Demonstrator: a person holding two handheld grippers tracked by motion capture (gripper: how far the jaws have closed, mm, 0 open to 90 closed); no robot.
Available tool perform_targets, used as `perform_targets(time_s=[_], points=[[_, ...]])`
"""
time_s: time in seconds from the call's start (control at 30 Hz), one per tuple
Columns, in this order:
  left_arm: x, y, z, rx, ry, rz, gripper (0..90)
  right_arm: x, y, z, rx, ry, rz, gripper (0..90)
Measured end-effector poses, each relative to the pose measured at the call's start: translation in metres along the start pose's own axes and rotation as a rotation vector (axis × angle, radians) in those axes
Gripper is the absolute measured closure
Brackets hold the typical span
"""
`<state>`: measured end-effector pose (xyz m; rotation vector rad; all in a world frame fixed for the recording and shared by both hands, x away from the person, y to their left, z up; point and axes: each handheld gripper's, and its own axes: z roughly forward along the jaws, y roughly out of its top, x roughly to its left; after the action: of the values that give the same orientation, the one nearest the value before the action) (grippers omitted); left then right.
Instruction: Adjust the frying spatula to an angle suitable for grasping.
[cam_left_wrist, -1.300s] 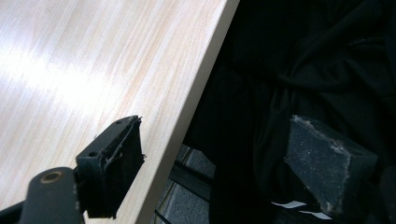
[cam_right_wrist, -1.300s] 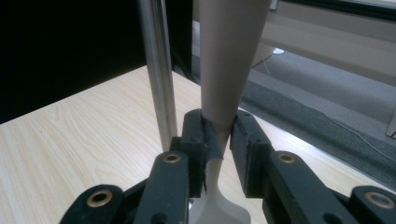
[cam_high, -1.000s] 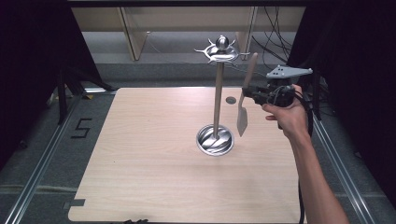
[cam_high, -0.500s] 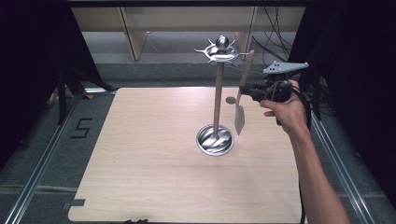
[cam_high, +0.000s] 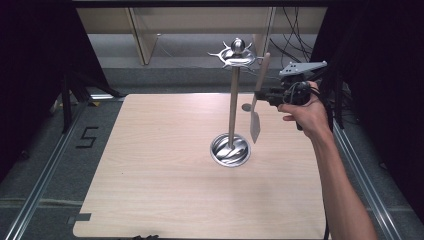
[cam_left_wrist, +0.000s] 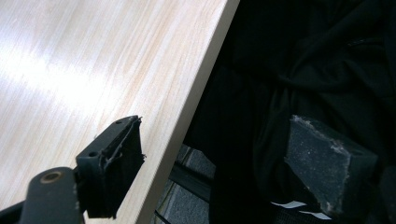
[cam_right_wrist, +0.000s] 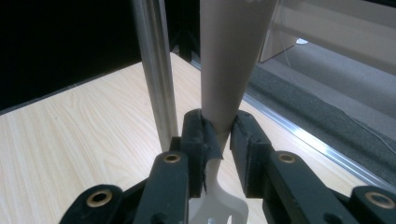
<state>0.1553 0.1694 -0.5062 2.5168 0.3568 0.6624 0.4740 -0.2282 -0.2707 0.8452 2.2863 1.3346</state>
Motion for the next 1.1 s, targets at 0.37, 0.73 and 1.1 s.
perform_targets(time_s=[0.37,0.73,1.1], points=[[-0.0001,0.0001,-0.0001,0.002,-0.001,0.000,18.0,0.0006,-0.0035,0.0018,-0.004,0.025,0.007,76.1],[-0.0002,0.0001,0.0000,0.002,-0.001,0.001,17.9,0.0003,-0.0059,0.0007,-0.017,0.015,0.000,74.4],[-0.0002,0.0001,0.0001,0.003,-0.002,0.003,18.0,0.0011,-0.0059,0.0023,-0.024,0.013,0.002,73.4]])
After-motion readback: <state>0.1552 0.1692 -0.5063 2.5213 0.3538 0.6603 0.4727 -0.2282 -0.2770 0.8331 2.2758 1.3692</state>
